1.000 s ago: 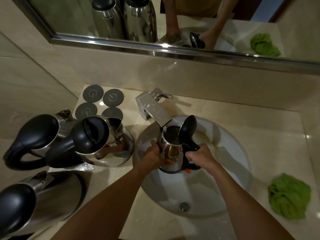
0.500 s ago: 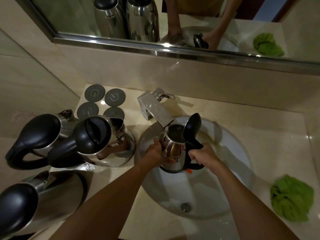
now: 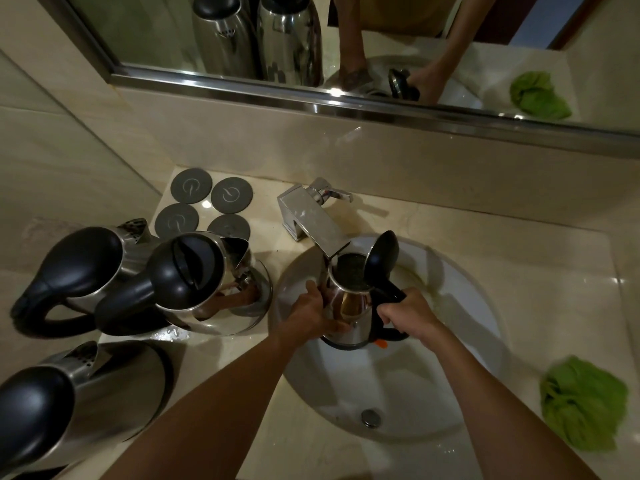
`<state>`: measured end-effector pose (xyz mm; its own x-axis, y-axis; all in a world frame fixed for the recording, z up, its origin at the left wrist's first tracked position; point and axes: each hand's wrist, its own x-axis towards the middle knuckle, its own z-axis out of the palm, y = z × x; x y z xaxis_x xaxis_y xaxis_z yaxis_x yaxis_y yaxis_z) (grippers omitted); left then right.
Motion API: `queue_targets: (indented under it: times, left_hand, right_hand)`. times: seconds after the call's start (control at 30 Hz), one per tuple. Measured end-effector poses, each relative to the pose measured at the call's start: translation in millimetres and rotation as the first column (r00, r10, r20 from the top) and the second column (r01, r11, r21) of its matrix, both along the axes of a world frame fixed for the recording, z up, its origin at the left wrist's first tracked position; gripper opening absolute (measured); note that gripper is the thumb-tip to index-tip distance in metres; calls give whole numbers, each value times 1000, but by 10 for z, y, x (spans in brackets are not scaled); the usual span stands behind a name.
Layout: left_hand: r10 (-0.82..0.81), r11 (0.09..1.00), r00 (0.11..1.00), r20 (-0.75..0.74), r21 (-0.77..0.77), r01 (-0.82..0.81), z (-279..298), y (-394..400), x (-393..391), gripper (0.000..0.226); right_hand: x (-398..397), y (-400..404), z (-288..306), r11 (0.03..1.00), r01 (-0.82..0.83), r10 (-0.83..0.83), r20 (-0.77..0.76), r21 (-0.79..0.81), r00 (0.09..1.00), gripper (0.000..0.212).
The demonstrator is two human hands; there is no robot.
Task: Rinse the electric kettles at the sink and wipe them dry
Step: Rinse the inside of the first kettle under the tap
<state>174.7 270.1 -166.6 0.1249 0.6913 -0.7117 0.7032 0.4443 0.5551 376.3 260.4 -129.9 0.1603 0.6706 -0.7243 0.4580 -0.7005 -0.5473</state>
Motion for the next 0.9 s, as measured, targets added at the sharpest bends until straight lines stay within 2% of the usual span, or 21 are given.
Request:
queue_targets:
  times: [0.13,0.3,0.43,0.53,0.67,0.73,0.9]
  left_hand:
    - [17,1000,999,51,-17,-17,-28,32,-50,92]
    - [61,996,959,276,-76,-42,11,185,-120,118]
    - [95,995,918,385,-1,-102,30,235,-34,116]
    - [107,992,912,397,13,-122,11,257,-19,111]
    - [97,990,916,389,57,-129,-17,271,-44,114]
    - [91,989,906,413,69,-131,-19,260,-61,107]
    - [120,975,859,498,102,-195,98,99,-49,107]
  right_hand:
    - [2,6,-2,1000,-11,11,-11,-2,1000,10]
    - [30,-2,-23,1000,-22,22,-4,2,1000,10]
    - [50,-7,-29,999,-33,33,-28,-4,999,8]
    - [43,15,-27,1000,-13,14,-57,8,998,10]
    - [43,4,-1,1000,3,-1,-105,18,994,11]
    - [35,-9,22,1000,-6,9,-121,22,993,13]
    - [79,-78,124,998,-6,13,-117,58,993,19]
